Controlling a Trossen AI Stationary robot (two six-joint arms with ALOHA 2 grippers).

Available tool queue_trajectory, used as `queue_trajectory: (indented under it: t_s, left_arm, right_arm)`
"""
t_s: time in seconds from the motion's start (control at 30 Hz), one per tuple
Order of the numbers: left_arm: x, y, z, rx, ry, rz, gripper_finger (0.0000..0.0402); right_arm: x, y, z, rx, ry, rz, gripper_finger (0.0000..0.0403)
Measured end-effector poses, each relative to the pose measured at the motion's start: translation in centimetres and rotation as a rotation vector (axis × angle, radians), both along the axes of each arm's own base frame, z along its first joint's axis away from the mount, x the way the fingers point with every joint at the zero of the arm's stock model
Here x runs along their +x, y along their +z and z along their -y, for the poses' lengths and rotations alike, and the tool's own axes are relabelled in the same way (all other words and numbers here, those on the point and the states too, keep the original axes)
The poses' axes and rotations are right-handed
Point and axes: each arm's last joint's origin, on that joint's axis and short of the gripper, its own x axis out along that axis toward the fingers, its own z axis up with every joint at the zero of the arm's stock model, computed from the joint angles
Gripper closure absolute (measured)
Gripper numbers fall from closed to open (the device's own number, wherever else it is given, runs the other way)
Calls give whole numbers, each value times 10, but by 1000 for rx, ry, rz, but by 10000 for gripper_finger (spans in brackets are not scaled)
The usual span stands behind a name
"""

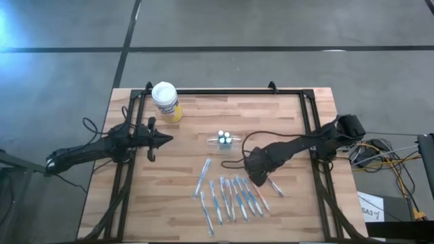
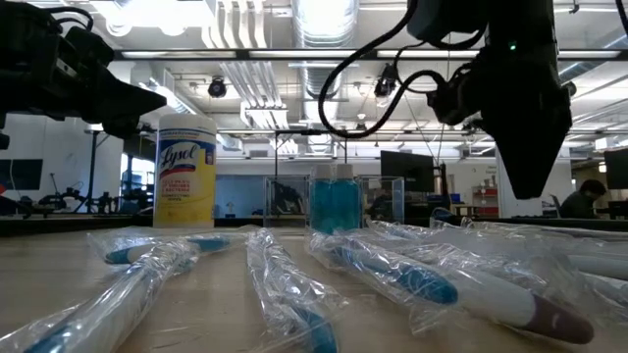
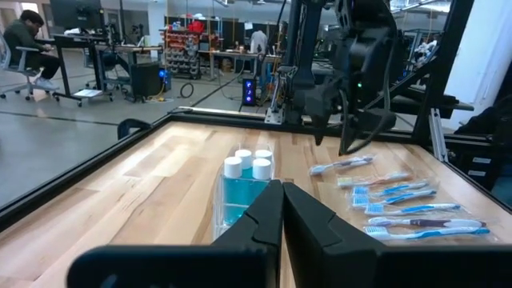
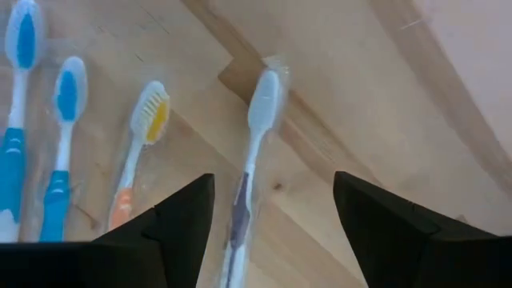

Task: Pick & Place toothbrushing station
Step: Put the purple toothbrush into the right section of the transparent organizer

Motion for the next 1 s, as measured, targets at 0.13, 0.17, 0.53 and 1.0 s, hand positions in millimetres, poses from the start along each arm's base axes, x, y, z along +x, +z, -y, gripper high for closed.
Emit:
queue_trajectory:
  t_s: [0.13, 0.17, 0.53, 1.0]
  left_arm:
    - [0, 0, 0, 0, 0, 0, 386]
    - [0, 0, 0, 0, 0, 0, 387]
    - [0, 0, 0, -7, 0, 0, 387]
    - [0, 0, 0, -9, -1, -3, 391]
  right_arm:
    - [2, -10, -3, -9, 7, -33, 164]
    - [3, -13, -3, -12, 7, -44, 167]
    - [7, -31, -4, -20, 52, -85, 193]
    - [8, -33, -4, -13, 124, -78, 313]
